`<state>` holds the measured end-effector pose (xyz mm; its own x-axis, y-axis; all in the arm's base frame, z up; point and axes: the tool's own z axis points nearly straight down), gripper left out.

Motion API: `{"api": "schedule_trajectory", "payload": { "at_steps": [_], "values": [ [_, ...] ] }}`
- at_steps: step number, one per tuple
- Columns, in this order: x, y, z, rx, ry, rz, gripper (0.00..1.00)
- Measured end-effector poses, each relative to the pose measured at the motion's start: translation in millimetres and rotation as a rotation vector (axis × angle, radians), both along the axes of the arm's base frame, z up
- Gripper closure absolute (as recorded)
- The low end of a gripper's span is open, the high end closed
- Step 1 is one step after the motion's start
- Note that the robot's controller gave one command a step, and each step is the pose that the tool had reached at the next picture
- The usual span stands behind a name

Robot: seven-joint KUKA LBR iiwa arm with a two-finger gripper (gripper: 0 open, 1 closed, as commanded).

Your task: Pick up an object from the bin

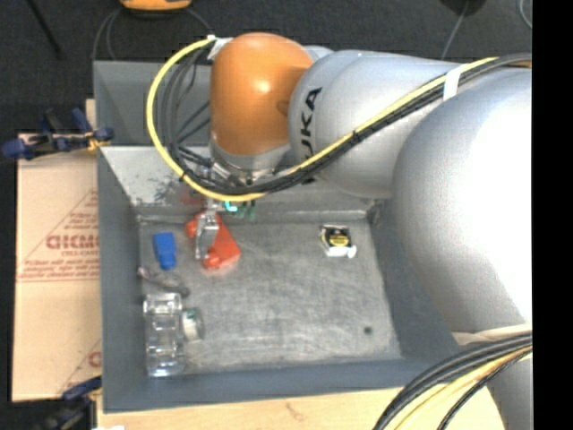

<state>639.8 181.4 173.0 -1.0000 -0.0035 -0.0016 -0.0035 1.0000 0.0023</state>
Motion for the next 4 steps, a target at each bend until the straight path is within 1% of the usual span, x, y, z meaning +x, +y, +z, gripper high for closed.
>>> {"api": "schedule_trajectory", "payload": {
  "at_steps": [1,2,3,4],
  "values": [
    [7.4,50.2,-94.7,-0.002,-0.002,0.277,0.00],
    [-20.6,44.9,-82.8,0.001,-0.008,0.276,0.00],
    [-20.8,45.1,-83.8,0.001,-0.004,0.274,1.00],
    [0.0,55.6,93.1,-0.001,-0.014,0.300,1.00]
  ]
}}
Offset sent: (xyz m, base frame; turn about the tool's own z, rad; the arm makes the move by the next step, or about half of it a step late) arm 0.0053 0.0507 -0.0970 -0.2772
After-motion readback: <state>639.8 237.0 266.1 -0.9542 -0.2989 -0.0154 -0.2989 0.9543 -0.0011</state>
